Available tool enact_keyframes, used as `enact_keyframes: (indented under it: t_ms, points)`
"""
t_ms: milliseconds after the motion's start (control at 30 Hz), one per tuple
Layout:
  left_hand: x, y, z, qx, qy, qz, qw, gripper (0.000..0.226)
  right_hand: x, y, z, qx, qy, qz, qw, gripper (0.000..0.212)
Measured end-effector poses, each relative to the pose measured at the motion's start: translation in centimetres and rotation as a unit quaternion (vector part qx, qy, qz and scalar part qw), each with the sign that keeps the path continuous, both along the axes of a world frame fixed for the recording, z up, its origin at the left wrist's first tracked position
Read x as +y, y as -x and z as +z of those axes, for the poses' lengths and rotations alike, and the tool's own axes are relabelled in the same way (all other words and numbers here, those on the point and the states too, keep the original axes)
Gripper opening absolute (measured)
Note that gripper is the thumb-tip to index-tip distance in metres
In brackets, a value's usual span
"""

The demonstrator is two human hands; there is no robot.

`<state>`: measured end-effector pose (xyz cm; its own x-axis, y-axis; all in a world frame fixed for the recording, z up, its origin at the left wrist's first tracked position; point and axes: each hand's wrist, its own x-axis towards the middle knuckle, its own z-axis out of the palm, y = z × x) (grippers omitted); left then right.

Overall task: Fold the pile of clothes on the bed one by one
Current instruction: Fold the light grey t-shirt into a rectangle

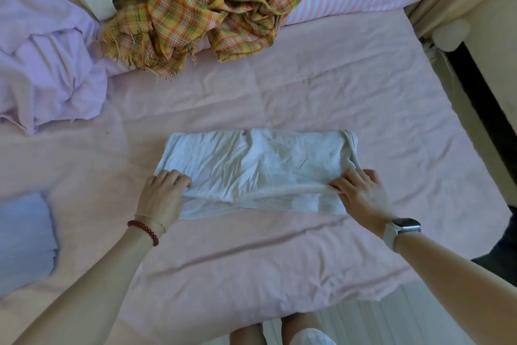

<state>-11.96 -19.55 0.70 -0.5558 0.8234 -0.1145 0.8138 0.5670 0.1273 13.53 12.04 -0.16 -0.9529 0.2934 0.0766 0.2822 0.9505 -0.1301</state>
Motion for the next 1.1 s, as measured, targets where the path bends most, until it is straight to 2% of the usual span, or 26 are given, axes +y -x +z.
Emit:
enact_keyframes:
  t_ms: [67,133,167,200,233,300,367,433,500,567,633,700,767,900,1000,1100]
  points:
    - [-1.1,-1.7,-1.4,-0.077,0.078,0.012,0.994,0.038,-1.4,-1.4,-1.2,-0.058,0.004,-0.03,0.998,0.012]
    - [-1.6,-2.8,-2.6,-0.158,0.136,0.062,0.976,0.024,-2.8,-1.9,-1.9,-0.134,0.025,-0.072,0.988,0.028]
    - [-1.7,-3.0,-3.0,-0.179,0.13,0.105,0.97,0.023,-3.3,-1.8,-1.7,-0.153,0.034,-0.096,0.983,0.026]
    - [-1.6,-3.0,-3.2,-0.185,0.11,0.148,0.965,0.023,-3.6,-1.7,-1.8,-0.15,0.045,-0.115,0.981,0.024]
    - [-1.4,-2.8,-3.3,-0.18,0.083,0.187,0.962,0.022,-3.9,-1.3,-1.5,-0.141,0.064,-0.139,0.978,0.03]
    - [-0.4,-1.8,-3.4,-0.136,0.018,0.253,0.958,0.026,-3.9,-0.1,-1.4,-0.097,0.078,-0.17,0.978,0.04]
    - [0.9,-0.1,-3.4,-0.108,-0.041,0.308,0.944,0.033,-3.2,1.3,-1.3,-0.057,0.069,-0.186,0.978,0.04]
    - [2.8,2.0,-3.2,-0.127,-0.086,0.344,0.926,0.036,-2.1,3.1,-1.5,-0.038,0.059,-0.21,0.975,0.039]
    - [4.8,4.1,-3.5,-0.183,-0.112,0.379,0.9,0.037,-0.8,5.0,-1.9,-0.021,0.068,-0.253,0.965,0.039]
    - [6.3,6.0,-4.1,-0.206,-0.097,0.403,0.886,0.035,0.7,6.7,-2.2,-0.025,0.104,-0.317,0.942,0.038]
    - [7.3,7.4,-4.5,-0.209,-0.066,0.434,0.874,0.037,2.7,8.1,-2.6,-0.035,0.169,-0.393,0.903,0.042]
    - [7.7,8.0,-5.0,-0.209,-0.015,0.427,0.88,0.033,4.5,9.2,-2.8,-0.048,0.256,-0.448,0.855,0.041]
    - [7.8,8.1,-5.4,-0.215,0.017,0.412,0.885,0.024,5.5,9.7,-3.1,-0.064,0.294,-0.453,0.839,0.028]
    - [7.1,8.0,-5.6,-0.187,-0.064,0.44,0.876,0.026,6.3,9.3,-3.2,-0.056,0.291,-0.475,0.829,0.027]
    - [5.8,8.1,-5.4,-0.165,-0.131,0.508,0.835,0.027,7.0,8.3,-3.1,-0.037,0.29,-0.523,0.8,0.03]
    - [4.8,8.3,-5.9,-0.194,-0.166,0.567,0.783,0.028,7.4,7.6,-3.1,-0.028,0.3,-0.569,0.765,0.033]
